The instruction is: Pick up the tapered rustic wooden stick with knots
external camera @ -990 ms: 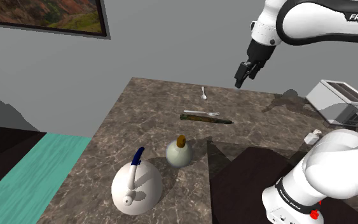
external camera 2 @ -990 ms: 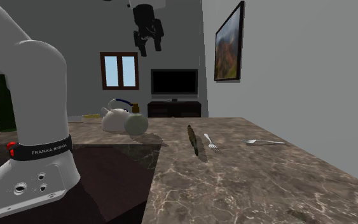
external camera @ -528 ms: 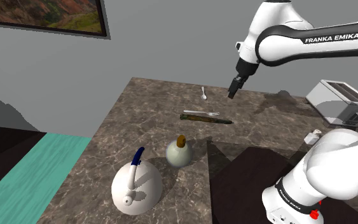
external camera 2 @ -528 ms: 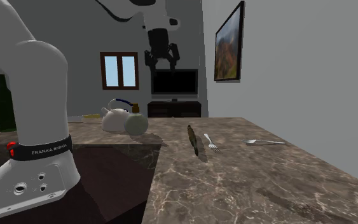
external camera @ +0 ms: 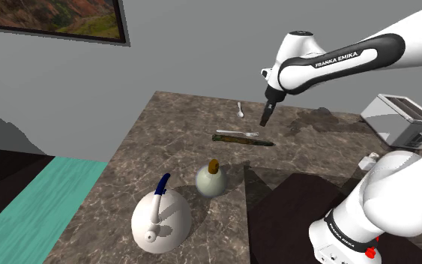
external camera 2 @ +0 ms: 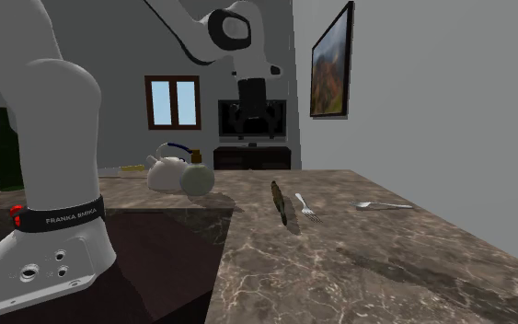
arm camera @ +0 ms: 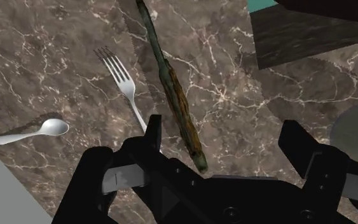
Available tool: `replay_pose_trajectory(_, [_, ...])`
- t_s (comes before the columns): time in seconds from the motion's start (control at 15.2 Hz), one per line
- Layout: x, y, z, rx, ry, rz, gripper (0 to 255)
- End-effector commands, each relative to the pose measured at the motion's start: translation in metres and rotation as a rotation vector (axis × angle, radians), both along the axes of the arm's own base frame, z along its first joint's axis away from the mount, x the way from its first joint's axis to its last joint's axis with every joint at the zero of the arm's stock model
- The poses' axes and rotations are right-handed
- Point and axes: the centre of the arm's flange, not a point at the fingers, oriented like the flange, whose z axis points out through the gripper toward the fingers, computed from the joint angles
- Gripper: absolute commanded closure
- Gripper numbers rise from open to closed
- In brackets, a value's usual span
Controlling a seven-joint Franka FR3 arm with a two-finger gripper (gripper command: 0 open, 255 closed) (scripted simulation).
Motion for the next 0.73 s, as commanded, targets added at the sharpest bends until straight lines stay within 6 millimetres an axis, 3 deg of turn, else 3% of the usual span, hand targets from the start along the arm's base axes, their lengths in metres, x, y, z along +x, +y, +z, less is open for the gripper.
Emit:
replay_pose_trajectory(0.0, [0.013, -0.006, -0.025, 0.003, 0.007, 0.060, 0])
replay_pose_trajectory(0.66, [0.081, -0.022, -0.141, 0.024, 0.049, 0.343, 0])
